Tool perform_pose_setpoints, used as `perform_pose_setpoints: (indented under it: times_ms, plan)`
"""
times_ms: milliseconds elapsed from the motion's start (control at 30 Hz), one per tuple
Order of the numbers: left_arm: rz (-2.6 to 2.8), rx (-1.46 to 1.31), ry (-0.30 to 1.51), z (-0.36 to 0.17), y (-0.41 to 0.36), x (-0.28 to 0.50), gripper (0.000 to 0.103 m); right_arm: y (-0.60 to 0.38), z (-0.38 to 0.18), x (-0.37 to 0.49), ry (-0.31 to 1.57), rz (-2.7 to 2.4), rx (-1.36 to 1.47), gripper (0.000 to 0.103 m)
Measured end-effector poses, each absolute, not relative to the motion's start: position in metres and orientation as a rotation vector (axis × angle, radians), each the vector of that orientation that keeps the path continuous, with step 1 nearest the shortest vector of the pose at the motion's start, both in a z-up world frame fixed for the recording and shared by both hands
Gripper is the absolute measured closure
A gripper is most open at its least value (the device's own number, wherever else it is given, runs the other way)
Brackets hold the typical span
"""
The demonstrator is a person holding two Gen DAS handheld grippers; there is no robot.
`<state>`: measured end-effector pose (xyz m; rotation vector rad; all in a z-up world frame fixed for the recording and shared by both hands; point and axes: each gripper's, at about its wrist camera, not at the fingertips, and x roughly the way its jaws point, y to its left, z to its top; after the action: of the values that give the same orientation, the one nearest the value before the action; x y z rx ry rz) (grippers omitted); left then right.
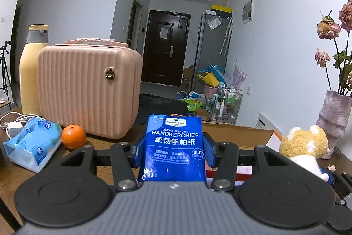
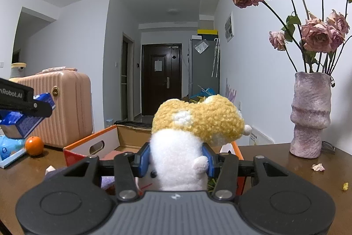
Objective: Organize soft objects
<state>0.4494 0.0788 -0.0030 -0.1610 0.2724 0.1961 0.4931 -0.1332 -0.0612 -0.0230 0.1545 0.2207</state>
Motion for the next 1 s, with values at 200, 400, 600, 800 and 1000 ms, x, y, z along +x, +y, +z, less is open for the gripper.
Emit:
perform_pose_setpoints:
  times_ms: [200,400,600,800,1000]
  plan:
    - [0.187,-0.166,0.271,-0.002,0.073,0.467,0.051,-0.132,-0.060,0.506,0.148,0.221,-0.014,0.056]
    - [0.168,-0.167,0.275,-0.002,0.065,0.488,0.051,-0.131,-0.060,0.516,0.148,0.223,-0.009,0.056]
    - [0.155,-0.162,0.275,-0.003,0.059,0.509,0.051,-0.128,-0.060,0.535,0.145,0.223,-0.006,0.056]
    - [0.152,-0.163,0.272,-0.003,0.056,0.525,0.051,-0.127,-0.060,0.548,0.146,0.219,-0.006,0.056]
    - [0.155,-0.161,0.268,-0.002,0.052,0.543,0.051,-0.123,-0.061,0.566,0.151,0.214,-0.003,0.056]
